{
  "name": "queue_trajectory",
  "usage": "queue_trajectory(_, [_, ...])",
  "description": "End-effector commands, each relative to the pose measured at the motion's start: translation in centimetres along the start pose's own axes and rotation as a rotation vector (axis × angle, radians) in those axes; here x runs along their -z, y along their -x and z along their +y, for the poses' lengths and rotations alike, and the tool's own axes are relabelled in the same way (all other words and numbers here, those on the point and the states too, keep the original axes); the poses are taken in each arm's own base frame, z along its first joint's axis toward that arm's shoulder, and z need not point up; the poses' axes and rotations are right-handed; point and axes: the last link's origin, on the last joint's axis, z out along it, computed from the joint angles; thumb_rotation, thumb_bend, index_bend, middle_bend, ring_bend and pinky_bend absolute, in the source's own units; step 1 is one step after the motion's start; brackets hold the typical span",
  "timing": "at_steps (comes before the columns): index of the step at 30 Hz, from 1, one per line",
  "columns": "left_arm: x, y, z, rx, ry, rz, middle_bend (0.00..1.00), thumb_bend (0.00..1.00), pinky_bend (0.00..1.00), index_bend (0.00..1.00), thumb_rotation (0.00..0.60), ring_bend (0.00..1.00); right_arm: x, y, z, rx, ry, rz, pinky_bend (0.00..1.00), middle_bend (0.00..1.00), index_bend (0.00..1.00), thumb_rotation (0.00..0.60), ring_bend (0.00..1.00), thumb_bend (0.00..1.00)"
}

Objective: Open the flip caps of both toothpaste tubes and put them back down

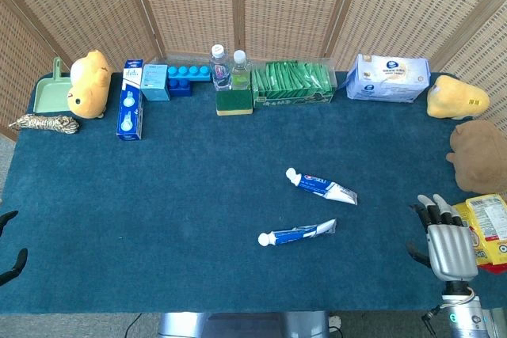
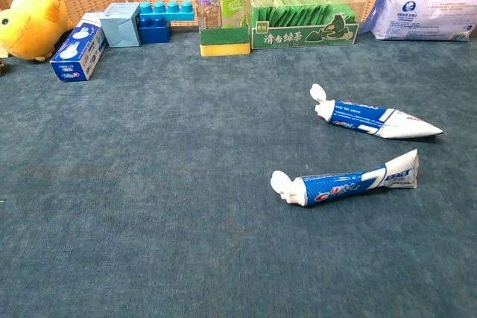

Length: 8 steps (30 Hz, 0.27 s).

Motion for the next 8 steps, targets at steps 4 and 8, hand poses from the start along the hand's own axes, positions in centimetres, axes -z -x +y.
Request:
queue_trajectory(4, [-0.20, -0.30, 0.75, -0.001, 0.028, 0.011, 0.05, 0.36, 0.17, 0.15, 0.536, 0.02, 0.20, -0.48, 0.65, -0.010, 0.009, 0.016, 0.19, 0.19, 0.25, 0.600, 0.09, 0.24])
queue_trajectory(8, [-0.41, -0.54, 1.18, -0.011, 0.048, 0.021, 0.05, 0.37, 0.17, 0.15, 0.540, 0.02, 0.45, -0.45, 1.01, -0.024, 0.017, 0.016, 0.19, 0.18, 0.25, 0.600, 0.09, 0.22])
